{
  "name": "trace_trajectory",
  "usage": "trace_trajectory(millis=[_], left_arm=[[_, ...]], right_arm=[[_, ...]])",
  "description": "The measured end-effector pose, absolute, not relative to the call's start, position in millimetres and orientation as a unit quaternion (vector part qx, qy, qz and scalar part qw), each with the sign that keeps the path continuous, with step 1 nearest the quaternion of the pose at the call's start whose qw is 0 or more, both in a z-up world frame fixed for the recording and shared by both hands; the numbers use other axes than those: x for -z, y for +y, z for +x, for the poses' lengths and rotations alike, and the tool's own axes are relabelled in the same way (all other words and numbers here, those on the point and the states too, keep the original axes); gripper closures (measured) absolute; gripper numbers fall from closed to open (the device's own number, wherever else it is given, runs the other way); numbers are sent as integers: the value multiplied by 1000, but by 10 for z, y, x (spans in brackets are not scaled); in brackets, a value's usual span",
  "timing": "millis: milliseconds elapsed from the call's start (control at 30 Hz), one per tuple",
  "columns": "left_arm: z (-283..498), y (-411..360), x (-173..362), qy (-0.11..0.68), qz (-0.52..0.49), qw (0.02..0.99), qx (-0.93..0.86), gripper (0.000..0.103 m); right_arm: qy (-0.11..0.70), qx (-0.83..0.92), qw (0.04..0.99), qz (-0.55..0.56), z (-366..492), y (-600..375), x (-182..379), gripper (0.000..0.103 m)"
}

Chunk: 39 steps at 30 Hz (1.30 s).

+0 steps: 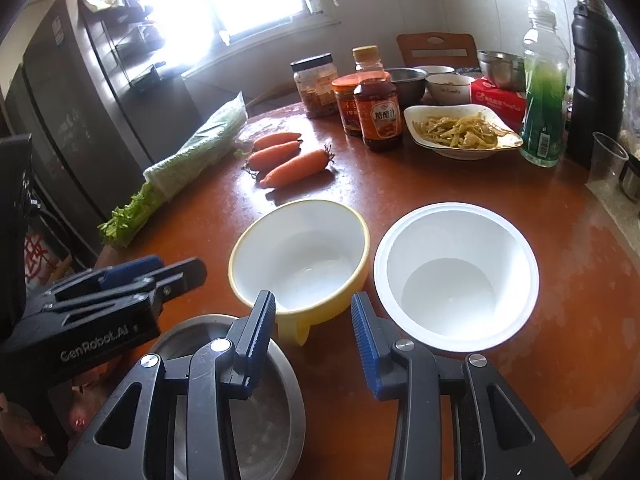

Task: Organize plates and bowls
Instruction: 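Grasp the rim of the yellow bowl with the left tool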

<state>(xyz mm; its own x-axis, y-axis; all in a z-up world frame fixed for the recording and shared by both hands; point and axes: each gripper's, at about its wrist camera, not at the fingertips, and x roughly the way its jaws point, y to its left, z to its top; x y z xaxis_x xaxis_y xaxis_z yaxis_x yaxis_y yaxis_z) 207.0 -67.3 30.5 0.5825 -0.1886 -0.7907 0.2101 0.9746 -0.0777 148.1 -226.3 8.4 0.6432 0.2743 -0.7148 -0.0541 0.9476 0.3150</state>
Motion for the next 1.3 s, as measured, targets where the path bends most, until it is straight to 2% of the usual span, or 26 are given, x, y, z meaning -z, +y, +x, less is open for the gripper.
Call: trace_trajectory(millis=[633, 833, 1300], left_arm=[[2413, -694, -103, 461, 3, 879, 120, 49], [2494, -624, -71, 467, -6, 877, 112, 49], [2583, -590, 33, 482, -17, 869, 112, 49]], right_arm=[[432, -78, 891, 118, 1862, -2215, 87, 63], [441, -109, 887, 81, 1932, -2129, 80, 67], [442, -93, 891, 41, 2227, -2076, 109, 70]])
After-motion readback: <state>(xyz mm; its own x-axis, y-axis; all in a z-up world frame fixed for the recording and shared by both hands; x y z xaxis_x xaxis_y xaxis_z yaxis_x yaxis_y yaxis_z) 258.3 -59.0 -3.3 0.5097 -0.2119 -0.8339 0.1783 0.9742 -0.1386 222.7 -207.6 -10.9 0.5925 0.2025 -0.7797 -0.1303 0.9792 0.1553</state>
